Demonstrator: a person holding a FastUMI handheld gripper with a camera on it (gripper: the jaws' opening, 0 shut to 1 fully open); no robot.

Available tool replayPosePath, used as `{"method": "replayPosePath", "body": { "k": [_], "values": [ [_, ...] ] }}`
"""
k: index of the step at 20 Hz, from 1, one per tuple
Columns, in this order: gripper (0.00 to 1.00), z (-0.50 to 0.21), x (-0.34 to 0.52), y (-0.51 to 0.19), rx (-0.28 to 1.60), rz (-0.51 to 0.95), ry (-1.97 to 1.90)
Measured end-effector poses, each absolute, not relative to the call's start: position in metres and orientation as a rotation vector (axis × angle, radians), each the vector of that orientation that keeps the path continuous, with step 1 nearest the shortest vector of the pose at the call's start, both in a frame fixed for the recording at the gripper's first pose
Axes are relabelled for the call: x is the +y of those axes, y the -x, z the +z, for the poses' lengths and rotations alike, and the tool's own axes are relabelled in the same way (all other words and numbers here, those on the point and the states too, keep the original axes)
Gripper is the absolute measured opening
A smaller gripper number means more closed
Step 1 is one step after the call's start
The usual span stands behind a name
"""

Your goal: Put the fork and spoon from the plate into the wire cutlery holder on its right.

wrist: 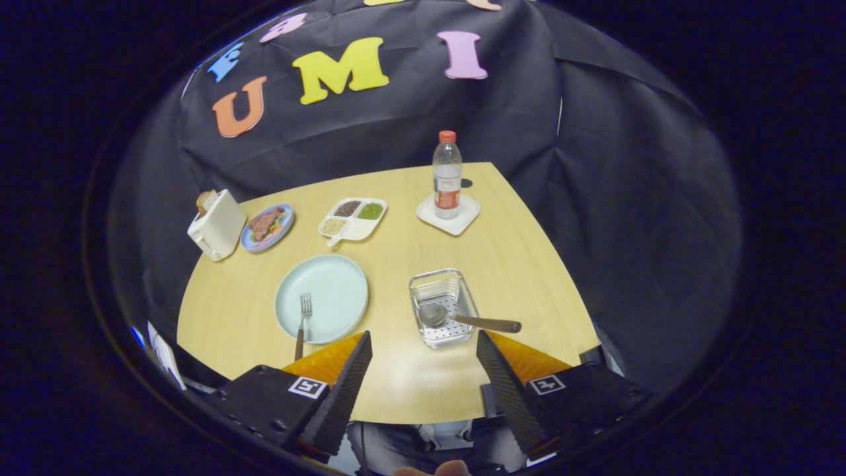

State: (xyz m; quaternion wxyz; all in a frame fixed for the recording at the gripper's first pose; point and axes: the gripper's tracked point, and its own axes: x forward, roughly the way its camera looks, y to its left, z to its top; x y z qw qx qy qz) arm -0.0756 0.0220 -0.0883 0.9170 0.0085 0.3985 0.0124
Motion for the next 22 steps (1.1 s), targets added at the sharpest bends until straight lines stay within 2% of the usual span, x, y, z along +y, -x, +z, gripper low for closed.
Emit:
{"method": "replayPosePath", "body": {
  "k": [8,14,22],
  "values": [
    [0.95,-0.104,0.102,0.077,0.771,0.125,-0.042],
    [0.95,-0.13,0.156,0.09,0.858,0.201,-0.076],
    [0.95,-0.142,0.177,0.062,0.831,0.157,-0.003]
  ]
}}
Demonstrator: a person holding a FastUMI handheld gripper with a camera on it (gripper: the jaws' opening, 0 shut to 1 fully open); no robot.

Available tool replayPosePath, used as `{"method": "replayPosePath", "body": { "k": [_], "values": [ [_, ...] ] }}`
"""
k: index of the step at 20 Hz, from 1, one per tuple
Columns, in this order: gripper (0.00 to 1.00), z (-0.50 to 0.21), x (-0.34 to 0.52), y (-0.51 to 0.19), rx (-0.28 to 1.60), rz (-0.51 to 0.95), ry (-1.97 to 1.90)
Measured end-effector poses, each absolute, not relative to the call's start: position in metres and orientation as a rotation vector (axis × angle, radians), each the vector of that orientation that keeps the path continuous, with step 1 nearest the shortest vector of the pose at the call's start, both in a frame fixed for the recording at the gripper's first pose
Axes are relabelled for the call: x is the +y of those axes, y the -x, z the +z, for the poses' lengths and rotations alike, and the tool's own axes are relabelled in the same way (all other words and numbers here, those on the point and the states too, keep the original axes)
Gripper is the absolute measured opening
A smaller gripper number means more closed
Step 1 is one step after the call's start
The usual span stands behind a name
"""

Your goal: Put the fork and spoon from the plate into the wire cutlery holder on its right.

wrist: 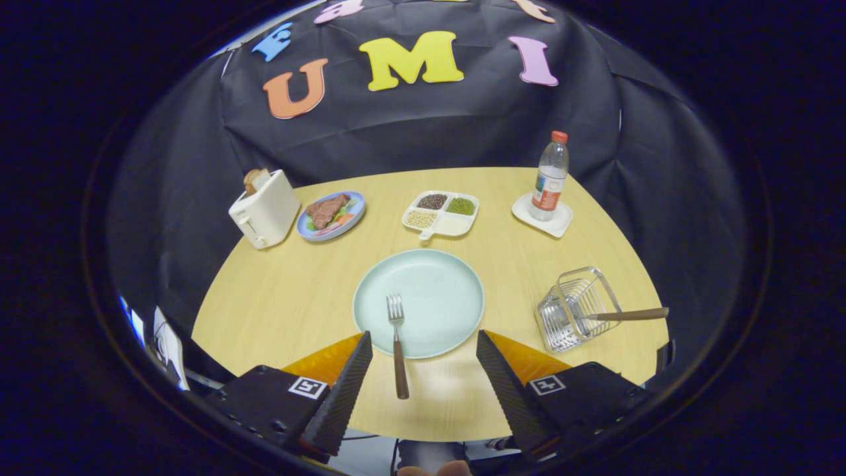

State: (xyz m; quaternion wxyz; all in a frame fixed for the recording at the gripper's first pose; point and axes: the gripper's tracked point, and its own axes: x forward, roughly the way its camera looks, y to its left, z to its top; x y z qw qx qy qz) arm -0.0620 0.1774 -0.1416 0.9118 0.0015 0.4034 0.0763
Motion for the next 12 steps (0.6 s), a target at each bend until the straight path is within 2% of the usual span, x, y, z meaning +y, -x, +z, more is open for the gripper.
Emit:
{"method": "replayPosePath", "body": {
  "k": [12],
  "values": [
    [0.95,-0.195,0.197,0.069,1.016,0.159,0.059]
  ]
}}
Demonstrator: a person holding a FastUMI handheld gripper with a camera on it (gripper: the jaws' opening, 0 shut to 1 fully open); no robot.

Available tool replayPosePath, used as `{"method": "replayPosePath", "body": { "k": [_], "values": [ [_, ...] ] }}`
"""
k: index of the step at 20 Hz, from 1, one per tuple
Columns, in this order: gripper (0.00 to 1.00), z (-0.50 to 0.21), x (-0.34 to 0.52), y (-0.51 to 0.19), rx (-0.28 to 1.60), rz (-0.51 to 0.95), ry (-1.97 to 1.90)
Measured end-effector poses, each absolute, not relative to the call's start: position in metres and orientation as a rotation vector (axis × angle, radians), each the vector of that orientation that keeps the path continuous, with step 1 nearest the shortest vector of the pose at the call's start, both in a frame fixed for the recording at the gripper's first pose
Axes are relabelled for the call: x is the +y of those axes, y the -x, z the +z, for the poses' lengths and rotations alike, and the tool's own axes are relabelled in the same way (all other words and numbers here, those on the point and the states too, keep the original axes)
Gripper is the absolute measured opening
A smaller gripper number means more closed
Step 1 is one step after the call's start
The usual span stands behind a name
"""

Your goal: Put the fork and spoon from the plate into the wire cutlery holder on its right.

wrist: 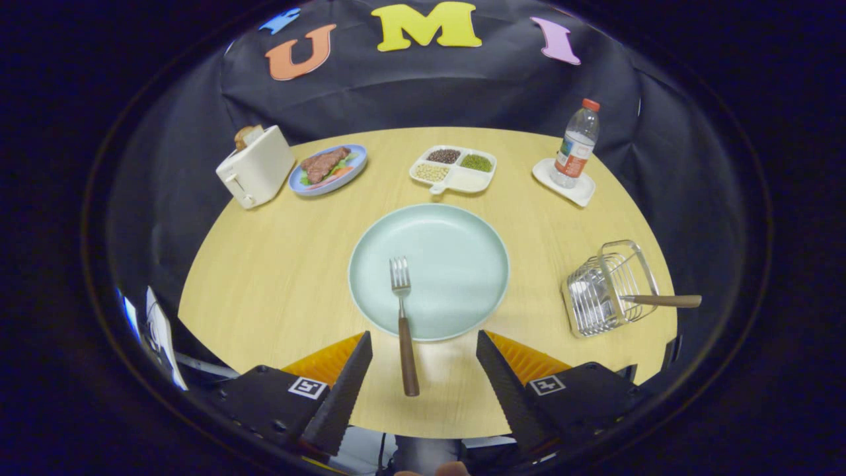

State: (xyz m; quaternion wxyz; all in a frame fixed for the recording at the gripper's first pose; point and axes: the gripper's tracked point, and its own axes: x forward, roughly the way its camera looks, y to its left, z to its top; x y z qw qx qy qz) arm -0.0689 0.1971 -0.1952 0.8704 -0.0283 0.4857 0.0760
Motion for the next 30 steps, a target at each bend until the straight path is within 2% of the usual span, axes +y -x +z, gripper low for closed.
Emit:
{"method": "replayPosePath", "body": {
  "k": [3,9,12,13,16,18,19,21,22,30],
  "values": [
    [0.95,-0.211,0.202,0.076,1.077,0.175,0.079],
    [0.79,-0.228,0.195,0.086,1.136,0.175,0.119],
    [0.57,-0.235,0.192,0.086,1.159,0.176,0.111],
    [0.57,-0.237,0.189,0.086,1.164,0.172,0.125],
    [0.18,-0.239,0.194,0.088,1.188,0.185,0.101],
    [0.21,-0.223,0.194,0.085,1.191,0.195,0.12],
    [0.06,-0.235,0.195,0.081,1.177,0.201,0.128],
    [0.06,-0.233,0.195,0.088,1.167,0.22,0.117],
    [0.01,-0.234,0.197,0.089,1.173,0.229,0.109],
    [0.0,-0.2,0.174,0.076,1.079,0.19,0.06]
  ]
}}
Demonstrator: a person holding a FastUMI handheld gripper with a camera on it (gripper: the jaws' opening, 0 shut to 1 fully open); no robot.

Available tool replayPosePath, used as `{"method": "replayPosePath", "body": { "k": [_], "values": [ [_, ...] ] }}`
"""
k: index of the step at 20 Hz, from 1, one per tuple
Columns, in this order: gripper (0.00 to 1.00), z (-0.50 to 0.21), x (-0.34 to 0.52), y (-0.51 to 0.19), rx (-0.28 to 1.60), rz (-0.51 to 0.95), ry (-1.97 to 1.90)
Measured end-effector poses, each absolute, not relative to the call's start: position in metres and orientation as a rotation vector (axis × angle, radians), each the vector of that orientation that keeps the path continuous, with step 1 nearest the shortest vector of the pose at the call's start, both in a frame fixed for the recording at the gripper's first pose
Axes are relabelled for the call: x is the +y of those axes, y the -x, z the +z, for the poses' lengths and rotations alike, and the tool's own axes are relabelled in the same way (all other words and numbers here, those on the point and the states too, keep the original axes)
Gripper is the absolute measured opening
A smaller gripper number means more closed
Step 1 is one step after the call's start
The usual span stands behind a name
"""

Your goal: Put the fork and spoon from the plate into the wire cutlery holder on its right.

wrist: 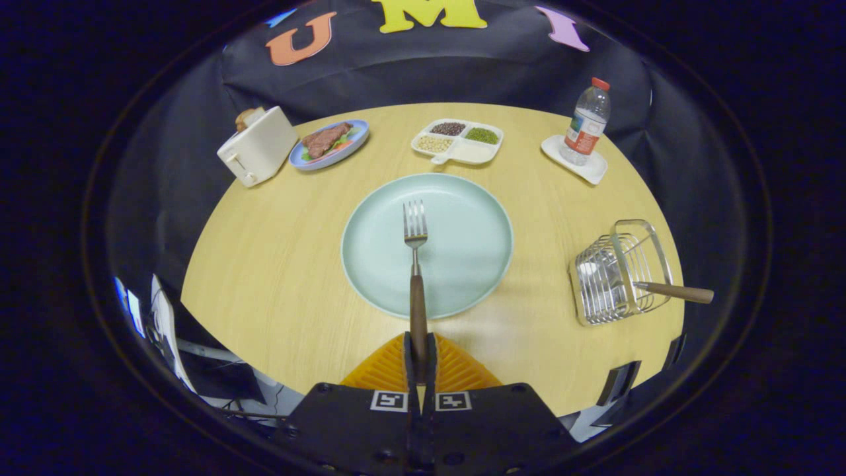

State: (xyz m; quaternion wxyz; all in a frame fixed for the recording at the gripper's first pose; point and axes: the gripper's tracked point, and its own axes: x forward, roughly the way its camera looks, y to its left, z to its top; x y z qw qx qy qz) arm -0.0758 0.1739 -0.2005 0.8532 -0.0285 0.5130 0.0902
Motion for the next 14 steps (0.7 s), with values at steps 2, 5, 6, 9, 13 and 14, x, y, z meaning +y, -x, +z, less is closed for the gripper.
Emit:
{"method": "replayPosePath", "body": {
  "k": [2,5,6,9,13,14],
  "values": [
    [0.0,-0.194,0.168,0.077,1.061,0.186,0.048],
    [0.0,-0.181,0.162,0.077,1.031,0.2,0.021],
    [0.0,-0.178,0.161,0.077,1.022,0.205,0.015],
    [0.0,-0.17,0.159,0.079,1.006,0.233,0.022],
    [0.0,-0.153,0.145,0.089,1.015,0.272,0.024],
    [0.0,-0.149,0.136,0.09,1.013,0.265,0.029]
  ]
}}
